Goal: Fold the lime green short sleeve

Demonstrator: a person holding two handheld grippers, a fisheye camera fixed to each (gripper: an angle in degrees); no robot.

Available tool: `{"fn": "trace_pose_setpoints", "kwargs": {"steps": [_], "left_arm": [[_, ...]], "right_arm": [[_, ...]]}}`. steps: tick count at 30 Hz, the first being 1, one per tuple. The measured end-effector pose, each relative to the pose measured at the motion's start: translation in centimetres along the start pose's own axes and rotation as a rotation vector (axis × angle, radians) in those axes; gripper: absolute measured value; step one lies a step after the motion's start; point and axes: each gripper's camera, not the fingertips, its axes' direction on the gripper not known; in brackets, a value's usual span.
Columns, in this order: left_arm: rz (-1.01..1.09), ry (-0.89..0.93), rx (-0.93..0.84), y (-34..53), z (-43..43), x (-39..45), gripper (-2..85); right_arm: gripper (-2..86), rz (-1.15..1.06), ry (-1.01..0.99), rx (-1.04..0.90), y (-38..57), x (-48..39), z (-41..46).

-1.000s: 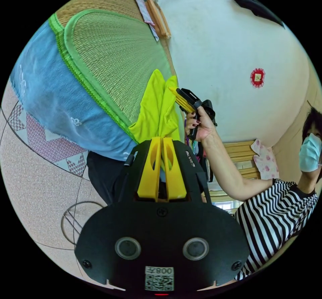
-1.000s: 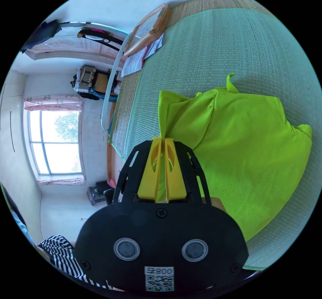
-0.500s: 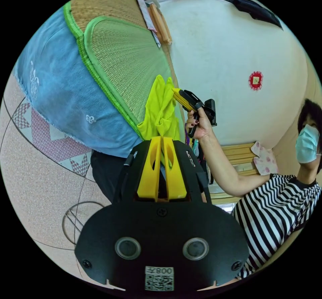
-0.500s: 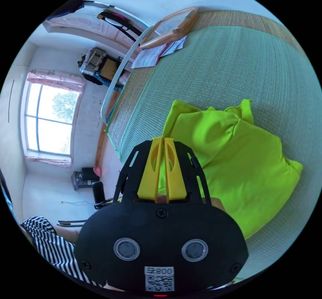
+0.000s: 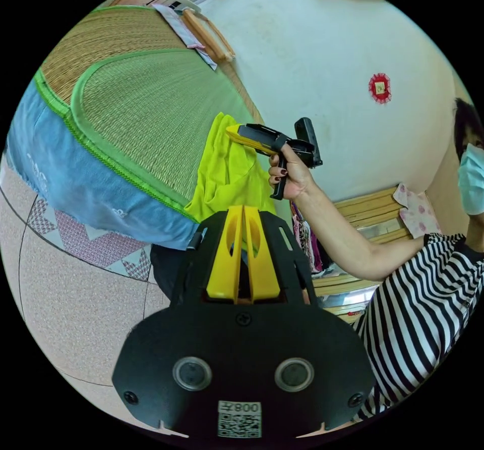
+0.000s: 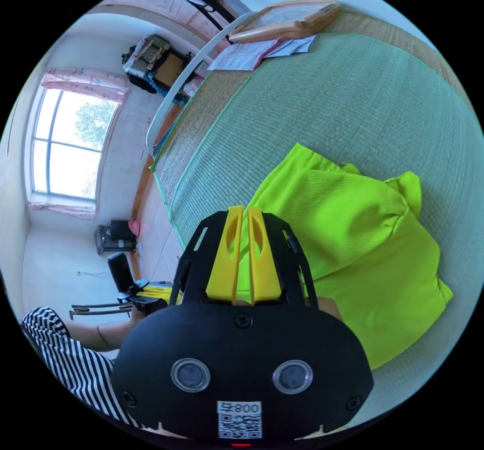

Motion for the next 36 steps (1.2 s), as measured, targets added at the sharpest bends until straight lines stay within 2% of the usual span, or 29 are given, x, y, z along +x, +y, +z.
{"fn": "trace_pose_setpoints", "kwargs": {"steps": [4,8,13,22,27,32,36], "left_arm": [[0.005,-0.078,-0.052,-0.2,1.5,0.2,0.2],[0.006,-0.151,-0.079,0.5,2.3,0.5,0.2],[0.039,-0.208,-0.097,1.3,3.5,1.4,0.2],[0.155,-0.296,-0.132,2.8,5.7,3.4,0.4],[0.143,-0.299,-0.103,3.5,5.7,4.5,0.7],[0.18,-0.31,-0.047,4.3,5.5,6.0,3.5],[0.206,-0.339,-0.068,4.2,6.8,6.6,5.6]], "right_arm": [[0.3,-0.041,0.033,0.029,0.1,-1.6,-2.4],[0.1,-0.025,0.164,0.056,-0.2,-1.4,-4.9],[-0.2,-0.024,0.297,-0.052,-0.5,-0.7,-2.9],[-0.2,-0.145,0.456,0.029,4.1,-2.7,-3.6],[0.1,-0.079,0.315,-0.031,5.4,-0.4,-6.2],[0.1,-0.078,0.18,0.104,10.9,0.1,-12.2],[0.2,-0.051,0.07,0.159,17.5,1.8,-15.8]]}}
